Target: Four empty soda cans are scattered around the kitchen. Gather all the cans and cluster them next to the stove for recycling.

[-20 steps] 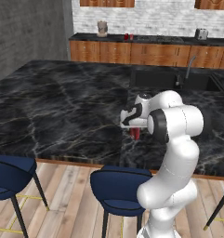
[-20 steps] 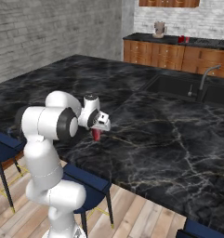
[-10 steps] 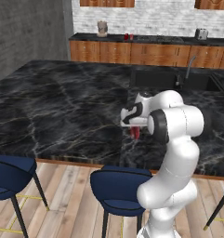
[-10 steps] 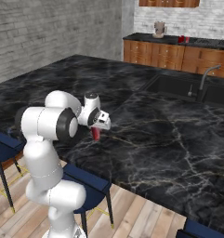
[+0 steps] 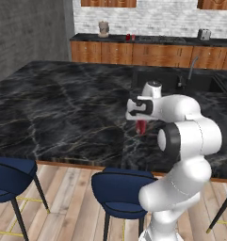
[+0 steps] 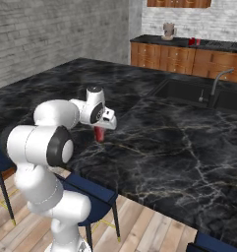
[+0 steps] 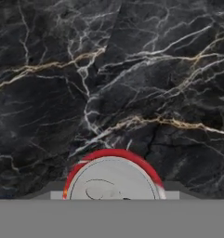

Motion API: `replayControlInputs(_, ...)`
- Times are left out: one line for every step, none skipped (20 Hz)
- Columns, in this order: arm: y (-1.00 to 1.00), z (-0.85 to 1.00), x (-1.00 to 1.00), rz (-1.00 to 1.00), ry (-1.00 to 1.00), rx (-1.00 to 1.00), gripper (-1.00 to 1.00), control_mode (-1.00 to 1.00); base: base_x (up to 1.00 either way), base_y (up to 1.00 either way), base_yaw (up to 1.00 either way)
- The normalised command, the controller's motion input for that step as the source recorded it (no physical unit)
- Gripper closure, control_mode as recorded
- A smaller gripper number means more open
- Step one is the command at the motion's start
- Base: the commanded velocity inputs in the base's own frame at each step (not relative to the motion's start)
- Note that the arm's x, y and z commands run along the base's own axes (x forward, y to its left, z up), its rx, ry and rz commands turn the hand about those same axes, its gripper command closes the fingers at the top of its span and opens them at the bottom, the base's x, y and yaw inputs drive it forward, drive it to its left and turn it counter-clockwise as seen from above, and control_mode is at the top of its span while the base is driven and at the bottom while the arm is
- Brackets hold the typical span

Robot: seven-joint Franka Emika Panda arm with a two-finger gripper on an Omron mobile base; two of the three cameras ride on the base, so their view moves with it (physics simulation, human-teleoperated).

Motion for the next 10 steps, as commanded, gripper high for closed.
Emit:
replayControlInputs(-0.07, 0.69, -0.61, 0.0, 0.0, 0.0, 1.0, -1.0, 0.0, 0.0, 0.0)
replayControlInputs(-0.1, 0.68, -0.7, 0.0, 0.0, 0.0, 1.0, -1.0, 0.0, 0.0, 0.0)
replayControlInputs(-0.07, 0.69, -0.73, 0.0, 0.0, 0.01, 1.0, -1.0, 0.0, 0.0, 0.0)
replayControlInputs(-0.08, 0.68, -0.73, 0.0, 0.0, 0.02, 1.0, -1.0, 0.0, 0.0, 0.0)
replayControlInputs(-0.06, 0.66, -0.7, 0.0, 0.0, 0.02, 1.0, -1.0, 0.0, 0.0, 0.0)
replayControlInputs(-0.05, 0.64, -0.72, 0.0, 0.0, 0.01, 1.0, -1.0, 0.0, 0.0, 0.0)
replayControlInputs(-0.09, 0.63, -0.76, 0.0, 0.0, 0.01, 1.0, -1.0, 0.0, 0.0, 0.0)
replayControlInputs(-0.07, 0.57, -0.74, 0.0, 0.0, 0.0, 1.0, -1.0, 0.0, 0.0, 0.0)
replayControlInputs(-0.03, 0.53, -0.77, 0.0, 0.0, 0.0, 1.0, -1.0, 0.0, 0.0, 0.0)
replayControlInputs(-0.01, 0.48, -0.78, 0.0, 0.0, 0.0, 1.0, -1.0, 0.0, 0.0, 0.0)
